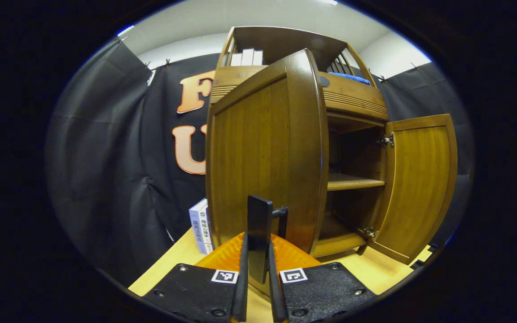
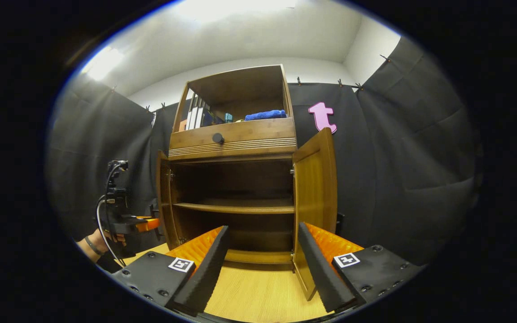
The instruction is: Open the right door of the double-door shoe cabinet with the right hand, and open the left door with the left hand.
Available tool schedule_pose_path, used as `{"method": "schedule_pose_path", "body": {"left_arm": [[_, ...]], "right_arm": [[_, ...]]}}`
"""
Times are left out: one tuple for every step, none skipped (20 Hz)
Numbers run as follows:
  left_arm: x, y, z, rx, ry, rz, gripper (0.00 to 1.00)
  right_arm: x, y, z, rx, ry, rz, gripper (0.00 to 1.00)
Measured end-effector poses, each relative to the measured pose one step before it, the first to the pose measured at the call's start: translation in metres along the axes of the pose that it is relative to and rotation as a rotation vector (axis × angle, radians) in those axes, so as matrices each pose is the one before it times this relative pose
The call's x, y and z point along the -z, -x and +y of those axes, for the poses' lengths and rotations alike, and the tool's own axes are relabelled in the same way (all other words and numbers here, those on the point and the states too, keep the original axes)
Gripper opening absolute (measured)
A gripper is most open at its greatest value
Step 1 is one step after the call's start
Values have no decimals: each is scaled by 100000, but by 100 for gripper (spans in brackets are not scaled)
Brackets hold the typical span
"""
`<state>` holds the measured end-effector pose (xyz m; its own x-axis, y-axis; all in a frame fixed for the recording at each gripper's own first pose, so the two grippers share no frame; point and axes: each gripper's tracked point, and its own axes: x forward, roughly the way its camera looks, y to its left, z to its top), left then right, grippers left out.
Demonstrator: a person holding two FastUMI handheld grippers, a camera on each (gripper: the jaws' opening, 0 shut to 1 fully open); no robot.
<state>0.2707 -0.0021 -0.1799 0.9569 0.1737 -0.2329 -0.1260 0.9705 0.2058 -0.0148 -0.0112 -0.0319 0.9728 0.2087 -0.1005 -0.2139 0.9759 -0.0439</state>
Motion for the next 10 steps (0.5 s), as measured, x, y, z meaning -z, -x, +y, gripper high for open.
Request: {"method": "schedule_pose_path", "body": {"left_arm": [[-45, 95, 204, -1756, -2022, -781, 17], [-215, 118, 439, -2422, -2111, -863, 14], [-140, -58, 410, -3070, -1111, -437, 12], [-145, -69, 608, -3190, -439, -594, 10], [200, -291, 566, -2923, -47, -348, 9], [-61, -205, 700, -2104, 646, -476, 7], [-236, 124, -827, 1885, 3675, -1303, 2], [-136, 30, -986, 3660, 5519, -1320, 0], [-77, 433, -554, 2909, 3538, -966, 4], [-220, 118, -622, 3438, 1300, -913, 4]], "right_arm": [[137, -88, 502, -1522, -359, -412, 93], [55, -126, 389, -1501, -214, -188, 89], [103, -244, 410, -1182, -126, 246, 89], [121, -255, 269, -775, -7, 305, 89], [-84, -217, 208, -584, -4, -75, 89], [-10, -221, 106, -589, -130, -142, 89], [-53, -238, 282, -738, -317, -98, 89], [94, -179, 231, -844, -441, -131, 89], [62, -172, 295, -1107, -342, -40, 89], [87, -218, 301, -1064, -148, 105, 89]]}}
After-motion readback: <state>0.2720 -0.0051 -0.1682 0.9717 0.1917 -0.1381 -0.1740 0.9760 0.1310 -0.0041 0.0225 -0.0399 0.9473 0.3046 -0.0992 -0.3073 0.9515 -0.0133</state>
